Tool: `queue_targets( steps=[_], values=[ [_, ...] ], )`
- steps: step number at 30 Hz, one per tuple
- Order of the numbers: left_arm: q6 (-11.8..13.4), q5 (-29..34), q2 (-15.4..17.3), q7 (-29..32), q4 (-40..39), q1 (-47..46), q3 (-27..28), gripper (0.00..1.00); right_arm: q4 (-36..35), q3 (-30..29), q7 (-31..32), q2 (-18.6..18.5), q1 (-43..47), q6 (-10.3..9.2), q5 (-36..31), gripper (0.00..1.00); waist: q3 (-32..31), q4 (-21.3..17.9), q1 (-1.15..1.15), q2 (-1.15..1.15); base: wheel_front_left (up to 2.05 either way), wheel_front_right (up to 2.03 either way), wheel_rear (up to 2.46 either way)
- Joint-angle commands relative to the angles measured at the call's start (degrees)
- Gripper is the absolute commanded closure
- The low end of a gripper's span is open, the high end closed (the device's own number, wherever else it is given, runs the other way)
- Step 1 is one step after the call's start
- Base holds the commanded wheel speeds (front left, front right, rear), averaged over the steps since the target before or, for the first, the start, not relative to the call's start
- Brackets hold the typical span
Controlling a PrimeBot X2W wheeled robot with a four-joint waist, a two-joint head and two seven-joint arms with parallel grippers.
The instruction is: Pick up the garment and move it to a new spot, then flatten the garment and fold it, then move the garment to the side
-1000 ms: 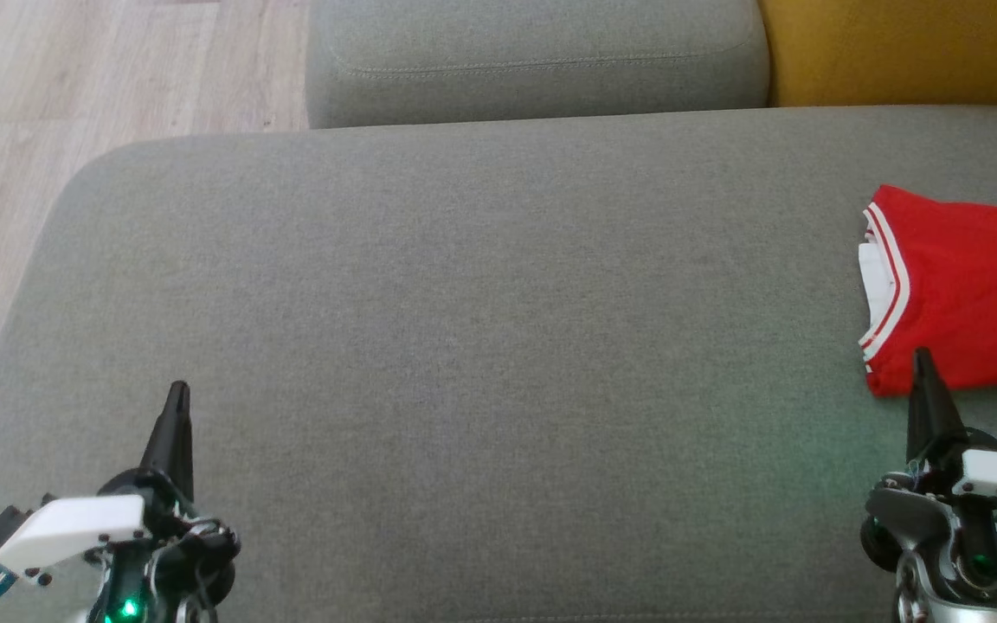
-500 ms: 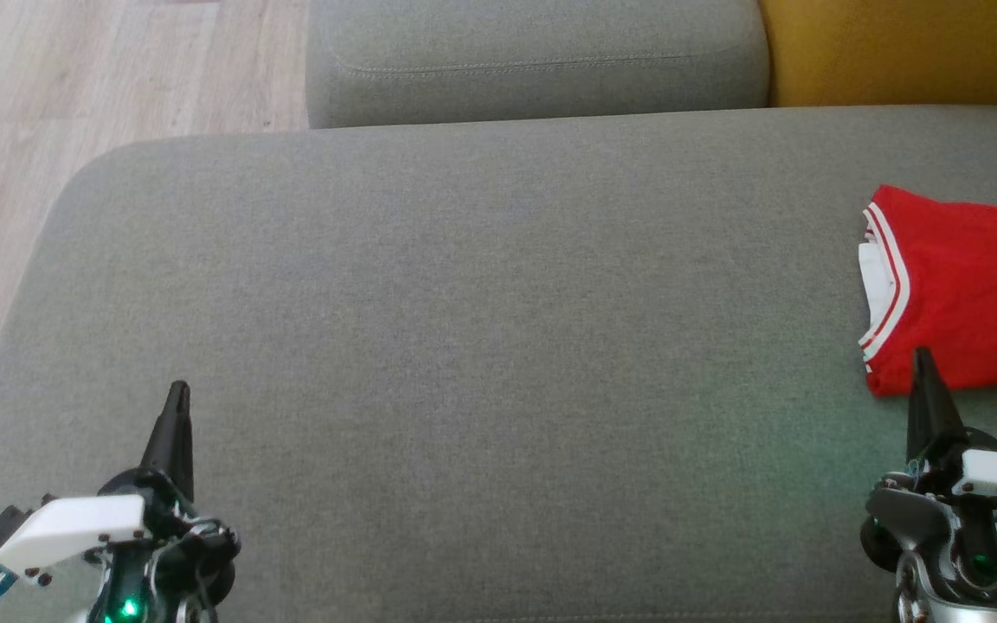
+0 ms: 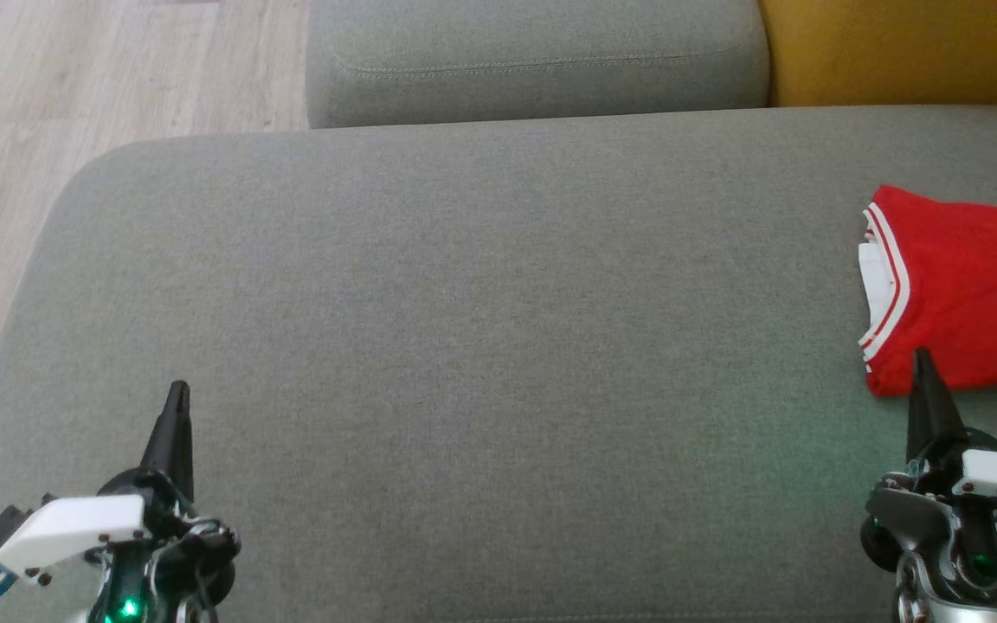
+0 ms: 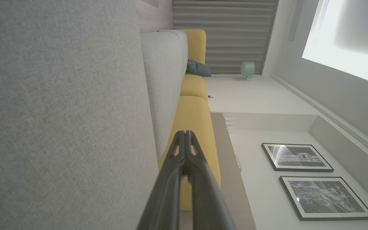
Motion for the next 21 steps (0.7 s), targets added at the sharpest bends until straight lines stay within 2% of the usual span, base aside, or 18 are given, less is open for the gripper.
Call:
queue_targets(
  steps=[1, 21],
  values=[
    [-0.4, -0.3, 0.9, 0.4, -2.2, -3.2, 2.0, 1.00, -2.4, 1.2, 0.3, -0.3, -1.0, 0.39, 0.4, 1.00, 0.0, 0.0, 0.00, 0.00, 0.00, 0.00, 0.00],
    [-0.4, -0.3, 0.9, 0.4, -2.2, -3.2, 2.0, 1.00, -2.4, 1.2, 0.3, -0.3, -1.0, 0.39, 0.4, 1.00, 0.0, 0.0, 0.00, 0.00, 0.00, 0.00, 0.00]
  ],
)
